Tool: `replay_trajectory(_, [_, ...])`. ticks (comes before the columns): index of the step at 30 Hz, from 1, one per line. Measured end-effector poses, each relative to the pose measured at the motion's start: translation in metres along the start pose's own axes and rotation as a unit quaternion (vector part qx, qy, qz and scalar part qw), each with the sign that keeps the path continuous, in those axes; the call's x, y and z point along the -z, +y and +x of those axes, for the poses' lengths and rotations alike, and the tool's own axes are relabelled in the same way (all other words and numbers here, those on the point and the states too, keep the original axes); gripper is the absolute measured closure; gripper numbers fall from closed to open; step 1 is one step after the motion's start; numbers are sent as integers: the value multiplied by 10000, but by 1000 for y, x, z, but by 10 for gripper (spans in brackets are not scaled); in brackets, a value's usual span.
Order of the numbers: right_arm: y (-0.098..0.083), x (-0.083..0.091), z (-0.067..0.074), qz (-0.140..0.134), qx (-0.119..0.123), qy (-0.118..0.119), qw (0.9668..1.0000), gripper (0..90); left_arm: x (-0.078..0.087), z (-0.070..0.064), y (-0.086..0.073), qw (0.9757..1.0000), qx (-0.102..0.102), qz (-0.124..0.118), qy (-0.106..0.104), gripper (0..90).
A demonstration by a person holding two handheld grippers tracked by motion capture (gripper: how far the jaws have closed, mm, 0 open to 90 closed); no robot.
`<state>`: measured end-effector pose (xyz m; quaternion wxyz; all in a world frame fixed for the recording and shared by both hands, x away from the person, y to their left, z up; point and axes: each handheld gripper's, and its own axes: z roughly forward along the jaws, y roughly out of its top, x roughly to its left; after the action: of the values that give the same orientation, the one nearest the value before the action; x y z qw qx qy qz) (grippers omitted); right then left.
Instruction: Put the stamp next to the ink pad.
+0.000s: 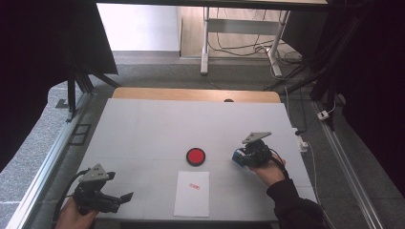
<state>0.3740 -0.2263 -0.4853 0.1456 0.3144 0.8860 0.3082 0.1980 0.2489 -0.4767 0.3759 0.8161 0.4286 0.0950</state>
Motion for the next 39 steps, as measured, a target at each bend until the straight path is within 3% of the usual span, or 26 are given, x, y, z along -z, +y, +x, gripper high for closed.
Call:
replay_trajectory(16, [2, 3, 0, 7, -315, 19, 9995, 389, 0, 0, 0, 10000, 11, -11, -8, 10])
replay_trajectory(31, [5, 8, 2, -269, -663, -19, 9974, 106, 1, 0, 0, 10000, 8, -24, -7, 10])
replay_trajectory(39, [8, 18, 9, -229, -656, 24, 9976, 33, 1, 1, -1, 10000, 30, -35, -1, 10])
